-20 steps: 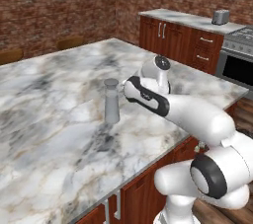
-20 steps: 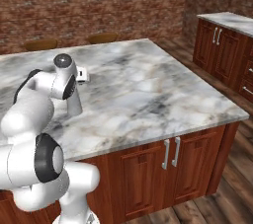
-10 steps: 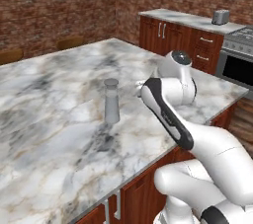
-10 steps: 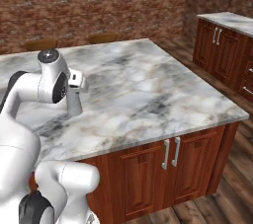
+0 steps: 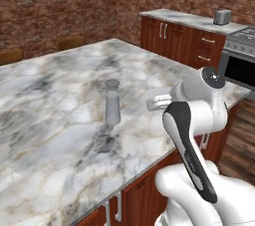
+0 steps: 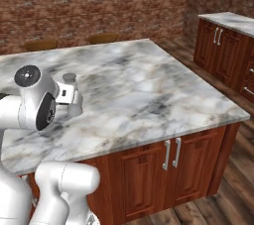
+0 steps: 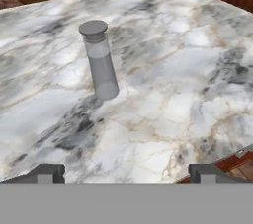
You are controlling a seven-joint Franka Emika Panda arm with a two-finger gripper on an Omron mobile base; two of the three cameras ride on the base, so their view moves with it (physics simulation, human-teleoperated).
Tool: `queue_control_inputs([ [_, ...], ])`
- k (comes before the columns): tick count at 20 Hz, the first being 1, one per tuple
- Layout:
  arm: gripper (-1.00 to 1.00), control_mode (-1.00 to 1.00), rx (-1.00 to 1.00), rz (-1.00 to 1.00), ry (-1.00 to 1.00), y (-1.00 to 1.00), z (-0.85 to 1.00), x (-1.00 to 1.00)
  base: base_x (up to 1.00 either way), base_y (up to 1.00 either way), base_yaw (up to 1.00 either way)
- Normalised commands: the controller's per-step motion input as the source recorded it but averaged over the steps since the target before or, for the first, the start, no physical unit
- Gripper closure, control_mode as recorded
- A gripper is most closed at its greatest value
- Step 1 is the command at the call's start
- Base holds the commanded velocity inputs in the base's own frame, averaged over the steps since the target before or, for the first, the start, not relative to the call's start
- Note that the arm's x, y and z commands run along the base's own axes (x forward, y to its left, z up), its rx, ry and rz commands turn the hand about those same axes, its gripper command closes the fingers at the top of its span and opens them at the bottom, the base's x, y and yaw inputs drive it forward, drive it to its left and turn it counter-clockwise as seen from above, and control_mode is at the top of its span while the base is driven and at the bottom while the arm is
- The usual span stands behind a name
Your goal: Place the pitcher and cup on the dining counter for serving.
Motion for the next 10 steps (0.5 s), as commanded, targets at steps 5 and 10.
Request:
queue_control_inputs([
  [5, -1.0, -1.0, 0.0, 0.0, -0.14, 0.0, 0.02, -0.33, 0.0, 0.0, 0.0],
  [10, -1.0, -1.0, 0.0, 0.0, 0.0, 0.0, 0.0, -0.03, 0.0, 0.0, 0.0],
])
